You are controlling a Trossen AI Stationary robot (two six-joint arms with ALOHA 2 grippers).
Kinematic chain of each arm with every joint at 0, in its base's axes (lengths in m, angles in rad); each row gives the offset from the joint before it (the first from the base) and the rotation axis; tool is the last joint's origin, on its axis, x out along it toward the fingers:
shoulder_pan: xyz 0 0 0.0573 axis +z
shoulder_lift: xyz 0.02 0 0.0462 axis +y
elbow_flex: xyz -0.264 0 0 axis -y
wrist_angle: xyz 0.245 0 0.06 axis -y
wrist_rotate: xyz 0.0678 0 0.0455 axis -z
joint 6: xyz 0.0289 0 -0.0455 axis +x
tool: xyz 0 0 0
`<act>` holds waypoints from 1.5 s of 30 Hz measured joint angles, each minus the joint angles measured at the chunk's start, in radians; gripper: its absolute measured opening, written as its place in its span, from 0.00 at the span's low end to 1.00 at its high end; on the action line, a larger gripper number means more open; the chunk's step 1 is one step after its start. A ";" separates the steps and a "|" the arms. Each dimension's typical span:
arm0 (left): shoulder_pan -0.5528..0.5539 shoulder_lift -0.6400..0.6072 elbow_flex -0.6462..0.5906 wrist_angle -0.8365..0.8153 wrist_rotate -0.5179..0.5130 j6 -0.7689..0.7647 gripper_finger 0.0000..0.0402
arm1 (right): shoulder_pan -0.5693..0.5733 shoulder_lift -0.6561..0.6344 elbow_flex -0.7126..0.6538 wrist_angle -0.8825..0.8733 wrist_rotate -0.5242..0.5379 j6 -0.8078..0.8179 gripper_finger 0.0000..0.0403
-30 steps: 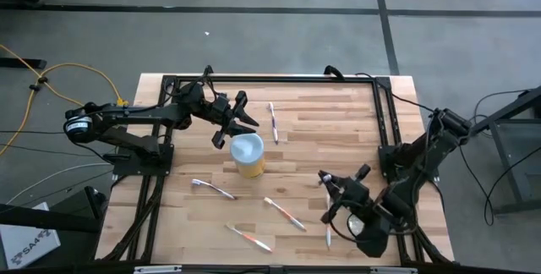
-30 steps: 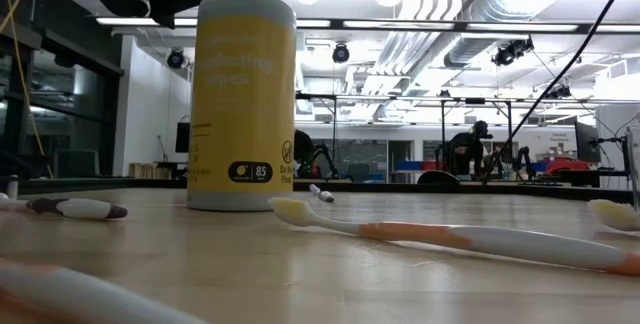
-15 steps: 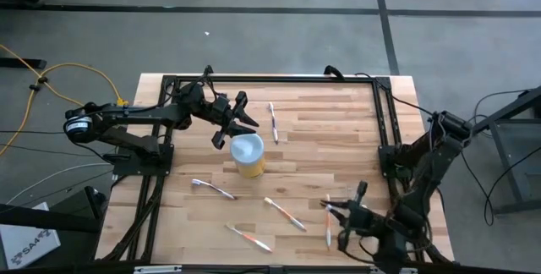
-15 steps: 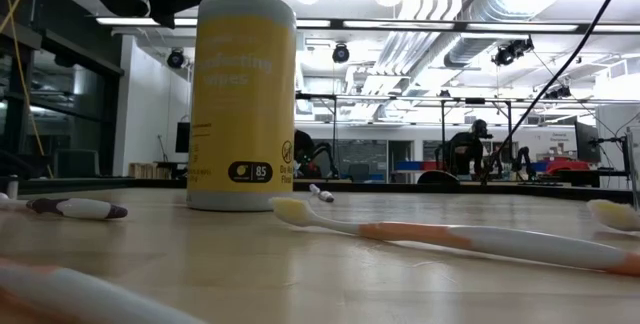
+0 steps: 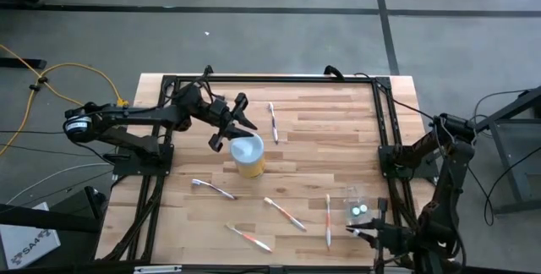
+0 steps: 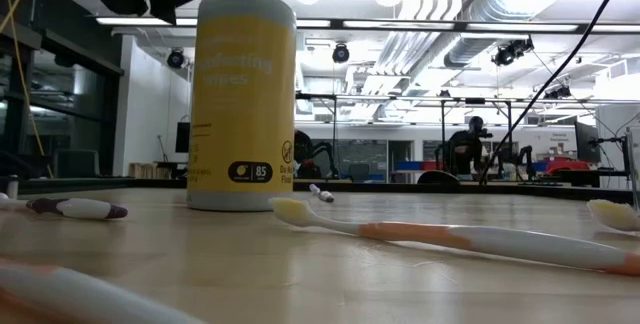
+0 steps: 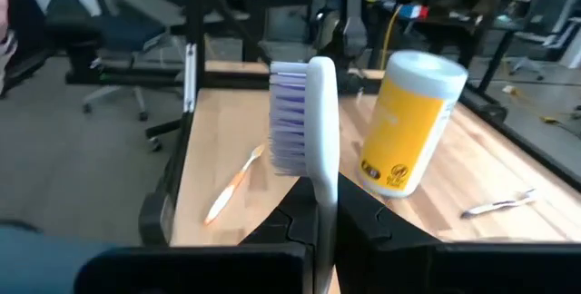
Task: Pick & Place toothbrushing station
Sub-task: Put the top left purple toothbrush in the bottom section of the transparent organizer
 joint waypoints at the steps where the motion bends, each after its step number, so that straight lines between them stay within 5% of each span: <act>1: -0.005 0.000 0.000 0.011 0.000 0.000 0.23 | 0.001 0.000 0.000 -0.010 -0.013 0.010 0.01; 14: -0.044 0.000 0.000 0.039 -0.032 0.000 0.23 | 0.013 0.000 0.000 0.032 -0.113 -0.054 0.01; 24: -0.046 0.000 0.000 0.045 -0.049 0.000 0.23 | -0.011 0.000 0.000 0.504 -0.335 -0.583 0.01; 35: -0.072 0.000 0.000 0.052 -0.052 0.001 0.23 | -0.055 0.000 0.000 0.566 -0.504 -0.784 0.01; 45: -0.098 0.000 0.000 0.103 -0.067 0.002 0.23 | -0.168 -0.009 0.000 0.744 -0.932 -1.104 0.01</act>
